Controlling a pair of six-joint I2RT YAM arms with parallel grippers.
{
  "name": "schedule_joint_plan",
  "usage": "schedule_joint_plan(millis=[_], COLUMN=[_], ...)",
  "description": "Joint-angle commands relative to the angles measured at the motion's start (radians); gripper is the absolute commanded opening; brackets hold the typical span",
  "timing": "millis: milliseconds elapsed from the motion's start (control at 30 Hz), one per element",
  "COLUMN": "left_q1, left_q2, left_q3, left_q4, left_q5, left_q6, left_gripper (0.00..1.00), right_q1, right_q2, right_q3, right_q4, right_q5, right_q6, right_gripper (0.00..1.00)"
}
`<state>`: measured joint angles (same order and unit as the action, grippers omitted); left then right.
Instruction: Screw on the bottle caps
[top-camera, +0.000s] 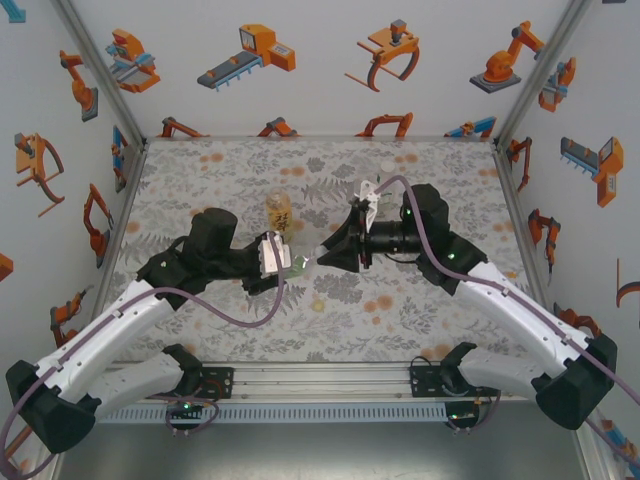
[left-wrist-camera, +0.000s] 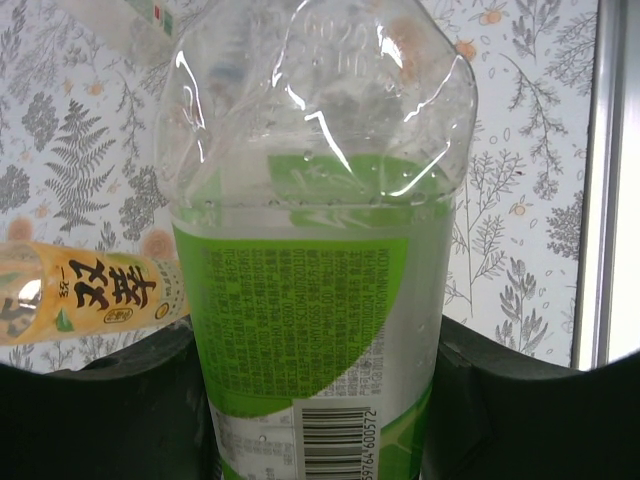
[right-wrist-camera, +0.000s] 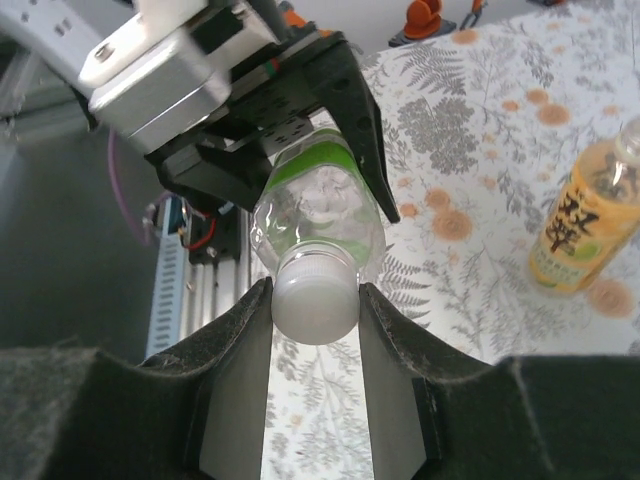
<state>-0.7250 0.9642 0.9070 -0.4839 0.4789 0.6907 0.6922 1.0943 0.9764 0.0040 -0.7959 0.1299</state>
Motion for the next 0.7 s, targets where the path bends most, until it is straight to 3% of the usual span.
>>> schedule_joint_plan(millis=[0, 200, 367, 533, 667], left_q1=[-0.013, -0.013, -0.013, -0.013, -0.013], left_q2=[-0.02, -0.016, -0.008, 0.004, 0.012], left_q3=[-0.003, -0.006, -0.005, -0.004, -0.001], left_q4=[0.057, 0.066, 0.067, 0.067, 0.065], left_q5=[0.055, 0.027, 0.023, 0.023, 0.024], left_q6=[-0.004, -0.008, -0.01, -0.01, -0.011], left_gripper=[0.0, 0.0, 0.0, 0.0, 0.0], right_q1=[0.006, 0.008, 0.007, 0.007, 0.01], right_q2=[-0.003, 0.0, 0.03, 0.084, 0.098], right_q3=[-0.028, -0.046, -0.013, 0.071, 0.1], right_q4=[0.091, 0.073, 0.002, -0.152, -0.196], right_q5=[0.218, 0.359, 0.368, 0.325, 0.315], right_q6=[0.26, 0.627, 0.878, 1.008, 1.019], right_gripper=[0.0, 0.0, 0.0, 0.01, 0.11])
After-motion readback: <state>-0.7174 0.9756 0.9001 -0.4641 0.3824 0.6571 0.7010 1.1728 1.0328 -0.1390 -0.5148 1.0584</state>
